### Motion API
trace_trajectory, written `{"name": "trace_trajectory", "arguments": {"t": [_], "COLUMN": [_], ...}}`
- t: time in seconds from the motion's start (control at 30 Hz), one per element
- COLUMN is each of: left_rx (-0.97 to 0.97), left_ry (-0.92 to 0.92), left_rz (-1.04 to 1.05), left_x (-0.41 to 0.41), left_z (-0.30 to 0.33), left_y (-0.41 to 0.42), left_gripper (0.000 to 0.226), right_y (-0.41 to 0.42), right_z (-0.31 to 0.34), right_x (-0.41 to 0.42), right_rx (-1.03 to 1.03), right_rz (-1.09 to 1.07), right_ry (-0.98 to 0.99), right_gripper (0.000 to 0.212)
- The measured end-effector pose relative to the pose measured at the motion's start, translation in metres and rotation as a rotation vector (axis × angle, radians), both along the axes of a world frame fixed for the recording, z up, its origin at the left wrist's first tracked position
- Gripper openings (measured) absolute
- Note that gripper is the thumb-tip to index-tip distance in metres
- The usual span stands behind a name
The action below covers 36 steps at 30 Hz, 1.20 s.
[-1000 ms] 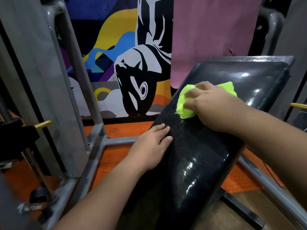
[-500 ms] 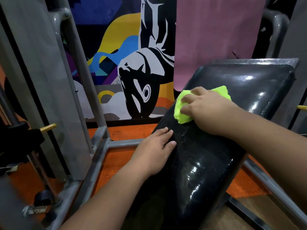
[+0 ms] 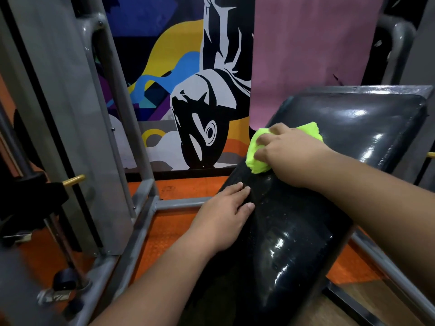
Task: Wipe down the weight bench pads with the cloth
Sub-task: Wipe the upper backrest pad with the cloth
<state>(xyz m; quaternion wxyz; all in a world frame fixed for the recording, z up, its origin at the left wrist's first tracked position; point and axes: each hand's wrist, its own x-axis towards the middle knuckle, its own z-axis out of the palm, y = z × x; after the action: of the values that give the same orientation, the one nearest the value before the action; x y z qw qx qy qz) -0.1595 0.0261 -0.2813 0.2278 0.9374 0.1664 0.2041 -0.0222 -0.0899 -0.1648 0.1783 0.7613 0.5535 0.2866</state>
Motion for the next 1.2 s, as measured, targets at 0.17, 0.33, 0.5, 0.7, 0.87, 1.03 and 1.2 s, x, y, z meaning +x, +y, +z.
{"name": "trace_trajectory", "arguments": {"t": [0.17, 0.33, 0.5, 0.7, 0.87, 1.03, 1.2], "left_rx": [0.008, 0.007, 0.012, 0.013, 0.023, 0.015, 0.029], "left_ry": [0.004, -0.009, -0.008, 0.000, -0.013, -0.002, 0.002], "left_rz": [0.002, 0.000, -0.004, -0.010, 0.002, -0.004, 0.002], "left_x": [0.000, 0.001, 0.001, -0.001, -0.001, -0.002, -0.002], "left_z": [0.000, -0.001, -0.001, -0.001, -0.001, -0.001, 0.000], "left_y": [0.000, 0.000, 0.000, -0.001, -0.002, -0.003, -0.004], "left_gripper": [0.052, 0.052, 0.052, 0.053, 0.052, 0.052, 0.052], "right_y": [0.005, 0.015, 0.018, 0.022, 0.032, 0.026, 0.033], "right_z": [-0.006, -0.006, -0.001, -0.006, -0.006, -0.004, -0.004], "right_x": [0.004, 0.001, 0.004, 0.006, -0.003, 0.005, 0.005], "right_rx": [-0.051, -0.032, -0.012, -0.068, -0.034, -0.027, -0.054], "right_rz": [0.037, 0.019, 0.014, 0.062, 0.034, 0.024, 0.053], "right_ry": [0.003, -0.043, 0.010, 0.007, -0.044, -0.013, -0.003], "right_gripper": [0.047, 0.045, 0.047, 0.048, 0.045, 0.045, 0.048]}}
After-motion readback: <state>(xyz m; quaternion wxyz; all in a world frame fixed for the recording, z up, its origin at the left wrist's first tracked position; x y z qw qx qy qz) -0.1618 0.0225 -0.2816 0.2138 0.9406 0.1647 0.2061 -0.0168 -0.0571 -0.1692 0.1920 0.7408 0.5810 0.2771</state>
